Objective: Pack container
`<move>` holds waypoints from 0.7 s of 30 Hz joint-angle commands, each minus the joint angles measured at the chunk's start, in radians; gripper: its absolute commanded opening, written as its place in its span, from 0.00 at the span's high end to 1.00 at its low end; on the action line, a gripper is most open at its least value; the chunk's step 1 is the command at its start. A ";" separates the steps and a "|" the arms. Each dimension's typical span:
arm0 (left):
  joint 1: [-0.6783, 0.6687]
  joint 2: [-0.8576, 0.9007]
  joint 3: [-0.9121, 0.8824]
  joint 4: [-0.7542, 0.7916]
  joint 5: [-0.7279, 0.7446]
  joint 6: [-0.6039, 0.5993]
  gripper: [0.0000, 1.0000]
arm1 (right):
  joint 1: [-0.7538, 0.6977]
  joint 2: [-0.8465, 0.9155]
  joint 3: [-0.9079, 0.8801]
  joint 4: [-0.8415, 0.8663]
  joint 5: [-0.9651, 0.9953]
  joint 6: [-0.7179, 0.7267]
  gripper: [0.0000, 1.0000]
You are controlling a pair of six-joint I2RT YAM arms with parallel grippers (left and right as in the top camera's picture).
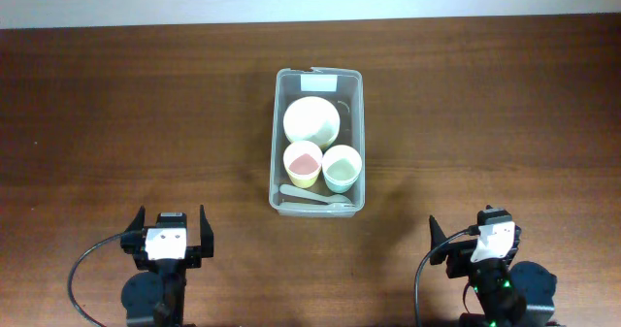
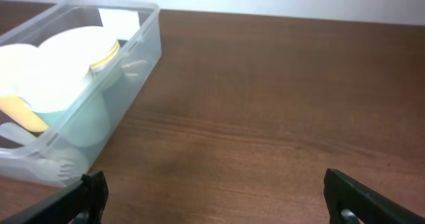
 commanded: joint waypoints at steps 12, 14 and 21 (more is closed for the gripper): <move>0.006 -0.008 -0.006 0.002 0.011 0.012 0.00 | 0.006 -0.010 -0.103 0.003 -0.016 -0.007 0.01; 0.006 -0.008 -0.006 0.003 0.011 0.012 0.00 | 0.006 -0.010 -0.103 0.003 -0.016 -0.007 0.01; 0.006 -0.008 -0.006 0.002 0.011 0.012 0.00 | 0.006 -0.010 -0.103 0.003 -0.016 -0.007 0.01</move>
